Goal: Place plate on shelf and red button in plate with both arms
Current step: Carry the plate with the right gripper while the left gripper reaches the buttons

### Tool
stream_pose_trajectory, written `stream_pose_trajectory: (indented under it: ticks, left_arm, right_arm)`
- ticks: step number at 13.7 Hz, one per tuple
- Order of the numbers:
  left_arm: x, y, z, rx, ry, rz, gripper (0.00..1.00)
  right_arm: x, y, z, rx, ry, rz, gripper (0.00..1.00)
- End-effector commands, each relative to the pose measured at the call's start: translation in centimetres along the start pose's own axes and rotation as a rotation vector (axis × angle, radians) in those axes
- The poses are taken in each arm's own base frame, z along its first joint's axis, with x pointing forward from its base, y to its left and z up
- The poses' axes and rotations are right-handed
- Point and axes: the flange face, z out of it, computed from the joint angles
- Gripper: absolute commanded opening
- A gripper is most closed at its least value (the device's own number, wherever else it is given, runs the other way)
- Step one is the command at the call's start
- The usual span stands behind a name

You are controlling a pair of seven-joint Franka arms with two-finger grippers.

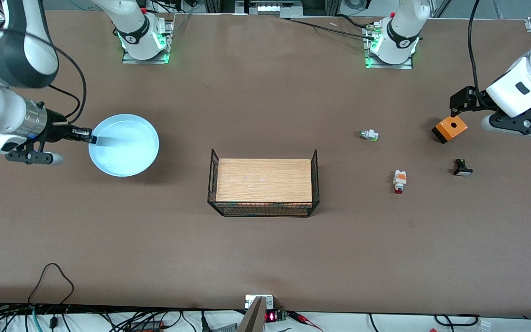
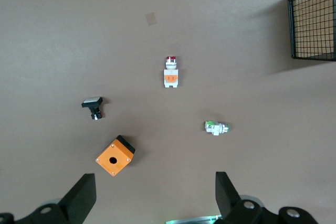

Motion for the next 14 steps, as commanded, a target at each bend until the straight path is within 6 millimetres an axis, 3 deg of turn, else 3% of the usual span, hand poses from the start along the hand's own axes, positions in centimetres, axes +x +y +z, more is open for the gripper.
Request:
stream_pose_trajectory:
  ticks: [1, 3, 6, 8, 11, 14]
  left_arm:
    - [-1.6, -1.2, -0.6, -0.018, 0.002, -0.031, 1.0]
    - [-1.7, -1.5, -0.7, -0.02, 0.005, -0.036, 1.0]
    - [-1.7, -2.2, -0.6, -0.037, 0.007, -0.048, 1.0]
    - [-1.5, -2.0, -0.7, -0.035, 0.012, -0.045, 1.0]
    - [-1.5, -2.0, -0.5, -0.037, 0.009, -0.039, 1.0]
    - [-1.2, -2.0, 0.0, -0.037, 0.002, -0.035, 1.0]
  right_arm:
    - [-1.9, -5.8, -2.0, 0.05, -0.007, 0.104, 0.0]
    - [-3.2, -9.8, -3.8, 0.072, -0.006, 0.158, 0.0]
    - [-5.9, -16.7, -4.2, 0.099, -0.011, 0.293, 0.0]
    - [-7.3, -21.9, -2.5, 0.074, -0.024, 0.355, 0.0]
    - [-7.7, -27.6, 0.2, 0.092, 0.009, 0.437, 0.0]
    - [-7.6, -31.0, 3.4, 0.113, 0.04, 0.495, 0.0]
